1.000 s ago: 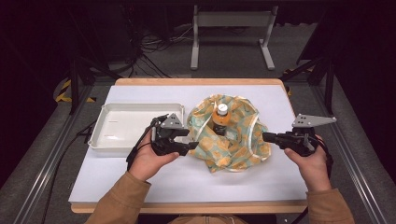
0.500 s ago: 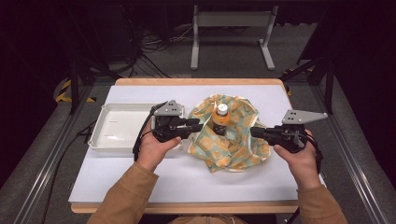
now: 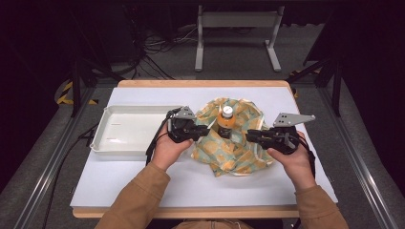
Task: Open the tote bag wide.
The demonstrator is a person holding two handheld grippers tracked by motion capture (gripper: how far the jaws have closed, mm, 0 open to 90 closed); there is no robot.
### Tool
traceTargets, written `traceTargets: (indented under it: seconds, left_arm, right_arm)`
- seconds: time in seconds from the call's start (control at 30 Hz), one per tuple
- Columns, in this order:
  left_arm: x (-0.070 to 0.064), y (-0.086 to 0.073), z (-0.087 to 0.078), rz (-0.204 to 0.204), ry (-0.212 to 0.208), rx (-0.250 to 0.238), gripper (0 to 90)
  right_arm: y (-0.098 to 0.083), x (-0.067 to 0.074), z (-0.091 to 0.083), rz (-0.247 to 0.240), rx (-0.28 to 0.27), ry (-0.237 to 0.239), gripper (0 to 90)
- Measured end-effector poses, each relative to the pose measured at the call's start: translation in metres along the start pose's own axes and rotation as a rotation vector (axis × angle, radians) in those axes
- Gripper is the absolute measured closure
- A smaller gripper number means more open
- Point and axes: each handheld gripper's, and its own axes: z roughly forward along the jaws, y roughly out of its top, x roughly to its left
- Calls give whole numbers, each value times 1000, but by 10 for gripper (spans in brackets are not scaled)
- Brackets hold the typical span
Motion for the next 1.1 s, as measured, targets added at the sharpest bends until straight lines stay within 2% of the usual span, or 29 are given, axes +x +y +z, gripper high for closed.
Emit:
traceTargets:
  seconds: [0.13, 0.2, 0.33, 0.47, 0.6, 0.63, 0.9, 1.1]
  left_arm:
    - [4, -6, 6, -20, 27, 26, 785]
    - [6, -10, 9, -42, 24, 40, 788]
    - [5, -15, 15, -59, 38, 79, 791]
    - [3, -21, 24, -65, 49, 146, 790]
    - [1, -25, 32, -72, 42, 172, 781]
    - [1, -26, 33, -73, 41, 179, 779]
    - [0, -33, 42, -76, 37, 226, 768]
    - [1, -36, 43, -84, 31, 241, 758]
  right_arm:
    - [-6, -4, 7, -7, 28, -20, 735]
    - [-10, -8, 11, -3, 44, -26, 696]
    - [-17, -13, 15, -12, 65, -50, 641]
    - [-26, -19, 25, 0, 117, -36, 544]
    - [-32, -22, 35, -22, 155, -57, 450]
    - [-35, -22, 37, -27, 147, -64, 448]
    - [-49, -29, 50, -12, 218, -65, 391]
    - [-61, -33, 59, 14, 294, -49, 360]
